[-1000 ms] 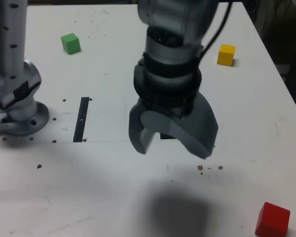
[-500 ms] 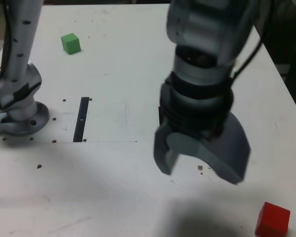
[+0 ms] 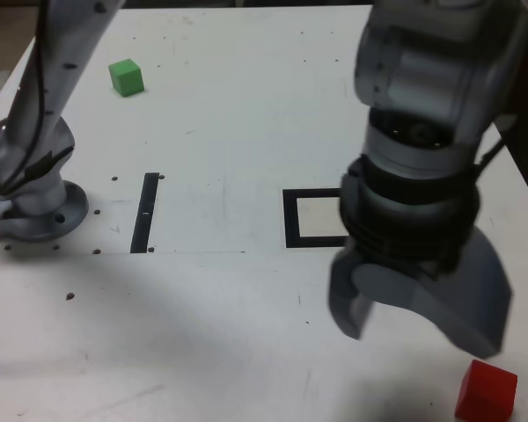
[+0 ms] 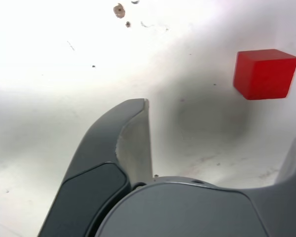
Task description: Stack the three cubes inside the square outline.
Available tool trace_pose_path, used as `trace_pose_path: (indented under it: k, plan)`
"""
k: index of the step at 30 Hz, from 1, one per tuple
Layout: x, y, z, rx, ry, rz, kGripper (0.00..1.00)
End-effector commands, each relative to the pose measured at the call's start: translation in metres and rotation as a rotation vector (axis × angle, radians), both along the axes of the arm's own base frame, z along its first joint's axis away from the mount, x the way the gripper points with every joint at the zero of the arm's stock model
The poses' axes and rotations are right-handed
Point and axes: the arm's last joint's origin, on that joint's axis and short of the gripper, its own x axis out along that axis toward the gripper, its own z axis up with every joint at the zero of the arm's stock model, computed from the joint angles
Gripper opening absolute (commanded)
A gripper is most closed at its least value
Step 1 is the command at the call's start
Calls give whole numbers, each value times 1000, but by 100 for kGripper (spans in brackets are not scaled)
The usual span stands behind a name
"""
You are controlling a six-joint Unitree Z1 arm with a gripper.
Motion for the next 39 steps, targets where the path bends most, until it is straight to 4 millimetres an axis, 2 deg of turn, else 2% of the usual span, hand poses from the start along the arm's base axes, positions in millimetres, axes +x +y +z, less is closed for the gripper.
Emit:
trace_pose_path:
  k: [1, 12, 39]
  plan:
    - [5, -4, -1, -4, -11, -5, 99]
    - [26, -8, -11, -7, -28, -3, 99]
    - [63, -25, -65, -9, -14, 0, 99]
